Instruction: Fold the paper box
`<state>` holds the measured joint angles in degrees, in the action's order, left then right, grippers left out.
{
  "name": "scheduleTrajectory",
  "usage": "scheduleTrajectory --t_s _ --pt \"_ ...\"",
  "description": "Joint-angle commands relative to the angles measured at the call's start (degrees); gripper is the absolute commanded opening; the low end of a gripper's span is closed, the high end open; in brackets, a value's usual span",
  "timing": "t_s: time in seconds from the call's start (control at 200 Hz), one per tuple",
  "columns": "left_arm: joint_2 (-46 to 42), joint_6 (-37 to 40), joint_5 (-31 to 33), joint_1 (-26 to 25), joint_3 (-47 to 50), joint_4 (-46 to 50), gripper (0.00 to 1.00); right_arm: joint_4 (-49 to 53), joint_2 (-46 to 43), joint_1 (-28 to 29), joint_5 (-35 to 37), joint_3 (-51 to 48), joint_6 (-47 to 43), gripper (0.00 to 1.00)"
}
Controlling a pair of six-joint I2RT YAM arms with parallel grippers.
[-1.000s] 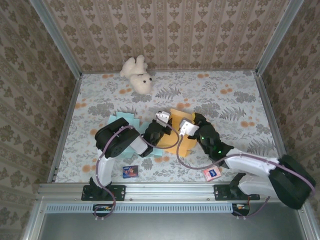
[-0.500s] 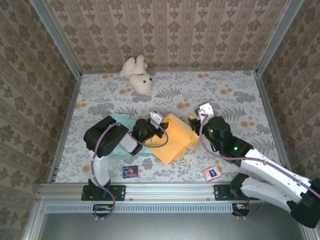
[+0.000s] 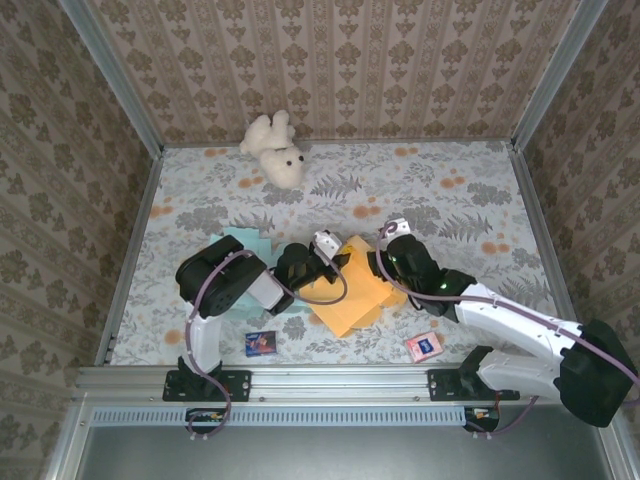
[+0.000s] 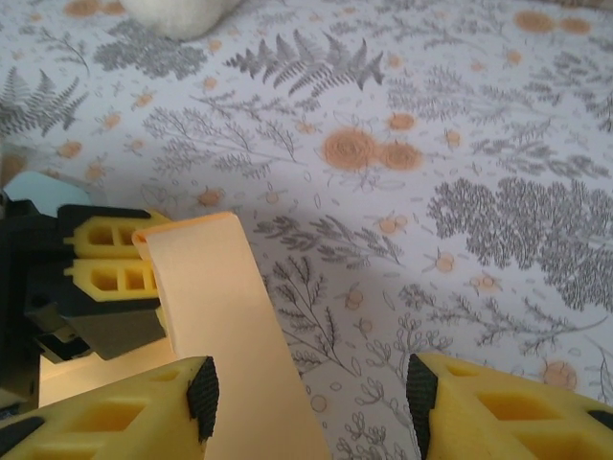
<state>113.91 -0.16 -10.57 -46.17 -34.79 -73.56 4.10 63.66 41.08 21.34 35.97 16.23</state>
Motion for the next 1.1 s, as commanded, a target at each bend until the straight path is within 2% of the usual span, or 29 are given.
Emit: scheduleTrajectory --t_s 0.0,0.135,0.385,0.785,1.095 --pt "0.77 1.13 3.09 -0.98 -1.49 -0.80 0.00 -2.72 -2.22 -0.30 -0.91 -3.07 4.67 0.57" --pt "1.59 3.09 6.88 -3.58 -2.14 -0.71 0.00 -7.22 -6.10 -0.30 0.46 -7.97 6.62 0.57" --pt "3.32 4.20 8.66 -5.42 -4.49 -0.71 0.00 -5.42 -10.80 -0.39 3.11 -10.10 6.65 0.57" --pt "3.25 6.09 8.70 -6.40 -3.81 -0.77 0.00 -4.19 -8.07 -0.52 2.41 -9.31 6.88 0.58" --pt "3.62 7.21 11.13 -6.81 -3.29 -0.83 0.00 -7.63 -6.54 -0.99 2.87 -12.71 8.00 0.58"
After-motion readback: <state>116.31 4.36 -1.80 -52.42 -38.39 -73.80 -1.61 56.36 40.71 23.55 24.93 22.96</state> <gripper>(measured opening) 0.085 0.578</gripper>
